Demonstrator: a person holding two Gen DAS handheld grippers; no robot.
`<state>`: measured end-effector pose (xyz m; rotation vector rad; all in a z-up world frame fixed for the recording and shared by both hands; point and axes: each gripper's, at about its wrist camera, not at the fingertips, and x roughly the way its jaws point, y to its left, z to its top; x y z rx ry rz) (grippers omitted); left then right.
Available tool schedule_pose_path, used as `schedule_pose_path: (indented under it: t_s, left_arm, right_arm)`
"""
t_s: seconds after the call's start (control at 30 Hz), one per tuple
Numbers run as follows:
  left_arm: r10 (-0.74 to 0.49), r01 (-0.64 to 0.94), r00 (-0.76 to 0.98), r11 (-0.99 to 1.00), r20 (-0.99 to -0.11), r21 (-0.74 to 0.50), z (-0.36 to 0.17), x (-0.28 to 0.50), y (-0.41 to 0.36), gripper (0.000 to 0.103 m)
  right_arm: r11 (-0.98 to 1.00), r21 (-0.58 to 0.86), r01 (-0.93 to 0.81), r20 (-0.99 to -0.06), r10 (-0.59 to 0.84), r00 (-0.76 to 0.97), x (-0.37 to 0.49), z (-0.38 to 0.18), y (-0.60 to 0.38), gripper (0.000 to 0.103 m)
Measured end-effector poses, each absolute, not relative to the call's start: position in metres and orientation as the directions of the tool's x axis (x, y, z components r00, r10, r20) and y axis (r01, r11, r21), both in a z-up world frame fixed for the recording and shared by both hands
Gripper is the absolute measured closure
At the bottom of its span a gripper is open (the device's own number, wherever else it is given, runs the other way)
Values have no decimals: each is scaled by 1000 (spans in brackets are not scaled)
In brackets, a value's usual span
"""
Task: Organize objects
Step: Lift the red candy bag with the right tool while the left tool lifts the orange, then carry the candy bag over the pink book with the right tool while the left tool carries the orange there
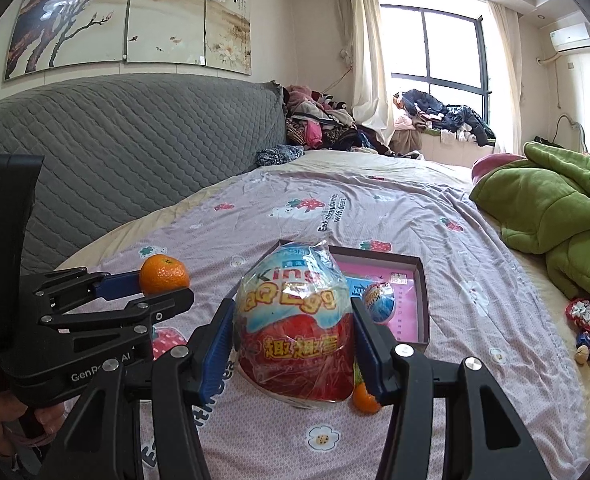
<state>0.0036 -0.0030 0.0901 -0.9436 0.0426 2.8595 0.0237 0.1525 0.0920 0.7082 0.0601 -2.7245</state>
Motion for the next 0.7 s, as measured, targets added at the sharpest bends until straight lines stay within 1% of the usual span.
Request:
schedule_pose_path:
  t_s: [0.7]
  left_arm:
    - [120, -145, -809, -989, -576, -3, 106, -10, 6, 61]
  right_arm:
    - [-954, 31, 299, -443, -281, -851, 9, 118, 157, 48]
